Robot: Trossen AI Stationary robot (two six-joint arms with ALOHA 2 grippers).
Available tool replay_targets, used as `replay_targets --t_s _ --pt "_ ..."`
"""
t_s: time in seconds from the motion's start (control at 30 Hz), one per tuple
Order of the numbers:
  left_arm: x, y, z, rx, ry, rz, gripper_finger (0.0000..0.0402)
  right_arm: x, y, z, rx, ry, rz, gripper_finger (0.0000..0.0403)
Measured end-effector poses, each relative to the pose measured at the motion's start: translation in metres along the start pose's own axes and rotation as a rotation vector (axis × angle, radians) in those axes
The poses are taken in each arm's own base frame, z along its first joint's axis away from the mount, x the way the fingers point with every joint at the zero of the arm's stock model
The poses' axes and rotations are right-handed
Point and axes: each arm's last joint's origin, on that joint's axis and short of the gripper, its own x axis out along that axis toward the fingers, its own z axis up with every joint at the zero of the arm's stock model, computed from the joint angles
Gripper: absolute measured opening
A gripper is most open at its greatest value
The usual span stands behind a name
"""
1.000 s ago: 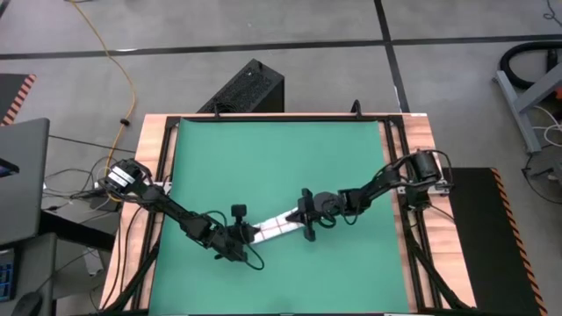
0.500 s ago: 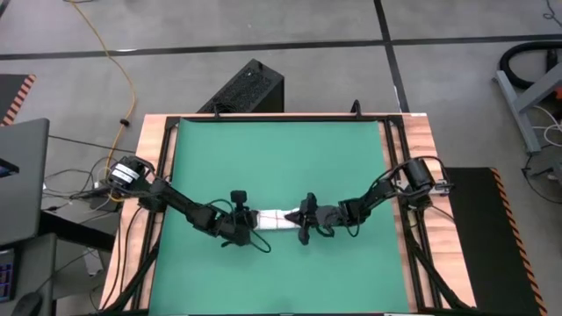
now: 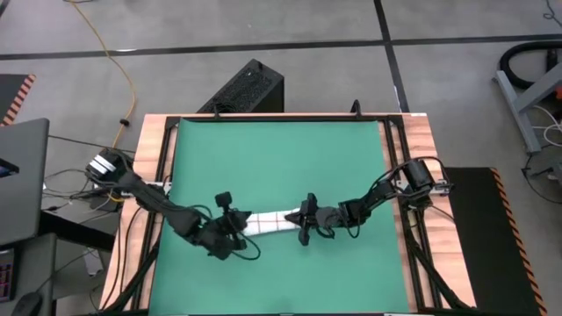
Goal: Roll towel into tight, uniform cylinder
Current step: Roll the kitchen towel on the table
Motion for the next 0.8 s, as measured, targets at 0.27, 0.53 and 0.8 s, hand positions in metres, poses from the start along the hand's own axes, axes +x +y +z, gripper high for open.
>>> replay_targets --t_s 0.27,0.53,0.8 --pt "0.010 -0.006 0.019 -0.054 -0.334 -0.204 0.0000 0.000 0.001 0.000 -0.023 -0.002 0.002 0.0005" --pt "0.060 0.006 -0.009 -0.118 -0.248 -0.203 0.0000 0.001 0.001 0.001 -0.028 -0.007 0.005 0.0005" --pt "0.065 -0.012 -0.029 -0.161 -0.138 -0.276 0.0000 0.001 0.001 0.001 -0.028 -0.005 0.006 0.0005"
